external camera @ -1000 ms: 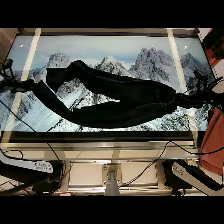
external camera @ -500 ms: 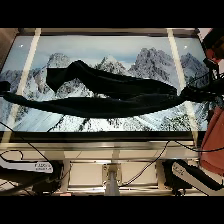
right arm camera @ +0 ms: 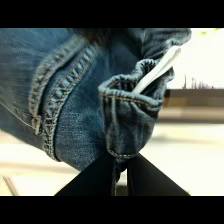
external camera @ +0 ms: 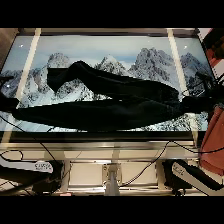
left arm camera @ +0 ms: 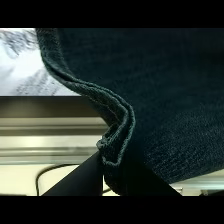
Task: Fold the clothes and pants, and hang the long-sleeved shirts on hangers.
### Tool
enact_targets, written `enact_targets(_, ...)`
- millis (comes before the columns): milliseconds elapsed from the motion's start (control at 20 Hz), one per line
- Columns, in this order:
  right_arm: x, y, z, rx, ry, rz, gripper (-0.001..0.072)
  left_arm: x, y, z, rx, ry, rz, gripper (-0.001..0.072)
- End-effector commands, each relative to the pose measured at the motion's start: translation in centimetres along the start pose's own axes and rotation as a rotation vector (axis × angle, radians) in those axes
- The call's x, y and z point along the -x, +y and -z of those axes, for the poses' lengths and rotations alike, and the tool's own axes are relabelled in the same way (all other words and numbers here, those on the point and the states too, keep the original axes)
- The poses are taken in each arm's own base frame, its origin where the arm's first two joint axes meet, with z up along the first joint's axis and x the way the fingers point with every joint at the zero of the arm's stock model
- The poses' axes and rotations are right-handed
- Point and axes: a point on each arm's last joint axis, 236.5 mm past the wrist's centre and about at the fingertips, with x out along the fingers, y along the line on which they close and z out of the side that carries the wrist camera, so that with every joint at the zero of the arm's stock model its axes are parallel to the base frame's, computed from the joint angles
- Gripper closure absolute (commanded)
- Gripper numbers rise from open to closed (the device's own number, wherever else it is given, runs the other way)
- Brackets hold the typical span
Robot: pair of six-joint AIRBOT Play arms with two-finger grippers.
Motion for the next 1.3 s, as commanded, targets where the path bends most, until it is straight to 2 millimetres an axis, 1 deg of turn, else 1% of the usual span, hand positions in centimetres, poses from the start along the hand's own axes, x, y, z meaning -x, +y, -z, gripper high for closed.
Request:
enact_targets(0, -2.7, -1.0, 4.4, -0.038, 0.188, 0.026, 0.0668, -2.8, 1.1, 2.8, -0.02, 0.083, 0.016, 0.068)
enact_targets(100, -3.7, -1.6, 5.8, -0.06, 0.247, 0.047, 0.0668, -3.0, 1.9, 3.8, 0.028, 0.071, 0.04, 0.068)
enact_targets(200, -4.3, -1.7, 6.6, -0.065, 0.278, 0.047, 0.0668, -3.2, 1.6, 4.0, 0.067, 0.033, 0.104, 0.068)
enact_targets(300, -4.5, -1.7, 6.8, -0.068, 0.283, 0.048, 0.0668, -3.9, 1.4, 4.6, 0.088, 0.033, 0.139, 0.068)
enact_targets(450, -4.7, -1.9, 5.8, -0.106, 0.238, 0.061, 0.0668, -5.3, 1.9, 4.5, 0.101, 0.017, 0.129, 0.0675)
enact_targets(500, -4.8, -2.0, 5.4, -0.118, 0.221, 0.064, 0.0667, -5.6, 1.9, 4.4, 0.1, 0.012, 0.125, 0.0597)
enact_targets(550, -4.9, -1.9, 5.1, -0.117, 0.21, 0.06, 0.0632, -5.7, 1.9, 4.4, 0.1, 0.015, 0.127, 0.034)
enact_targets(600, -4.9, -1.8, 5.1, -0.117, 0.209, 0.056, 0.0508, -5.7, 1.9, 4.4, 0.105, 0.014, 0.125, 0.014)
enact_targets(650, -4.9, -1.8, 5.1, -0.117, 0.21, 0.056, 0.0379, -5.7, 2.1, 4.5, 0.109, 0.018, 0.119, 0.0124)
enact_targets(700, -4.9, -1.8, 5.1, -0.116, 0.21, 0.056, 0.032, -5.7, 2.1, 4.5, 0.108, 0.016, 0.117, 0.0125)
enact_targets(750, -4.9, -1.9, 5.1, -0.116, 0.209, 0.057, 0.032, -5.7, 2.3, 4.3, 0.108, 0.009, 0.108, 0.0126)
enact_targets(850, -4.9, -1.9, 4.8, -0.115, 0.198, 0.058, 0.032, -5.8, 3.6, 3.9, 0.123, -0.011, 0.052, 0.0131)
enact_targets(950, -5.1, -2.1, 4.0, -0.114, 0.161, 0.064, 0.032, -5.8, 4.6, 2.6, 0.158, -0.066, 0.017, 0.0131)
enact_targets(1000, -5.2, -2.3, 3.0, -0.111, 0.116, 0.07, 0.032, -5.8, 4.7, 1.9, 0.161, -0.096, 0.011, 0.0132)
enact_targets(1050, -5.3, -2.6, 1.4, -0.105, 0.05, 0.079, 0.0321, -5.7, 4.9, 1.3, 0.16, -0.117, 0.003, 0.0131)
enact_targets(1100, -5.3, -3.0, -0.6, -0.101, -0.038, 0.092, 0.0322, -5.6, 4.9, 0.9, 0.156, -0.129, -0.003, 0.0131)
enact_targets(1150, -5.0, -3.4, -2.6, -0.101, -0.122, 0.103, 0.0328, -5.5, 4.8, 0.8, 0.151, -0.131, -0.006, 0.0131)
enact_targets(1250, -3.4, -3.8, -5.6, -0.128, -0.249, 0.117, 0.0329, -5.2, 4.8, 0.6, 0.137, -0.13, -0.026, 0.0131)
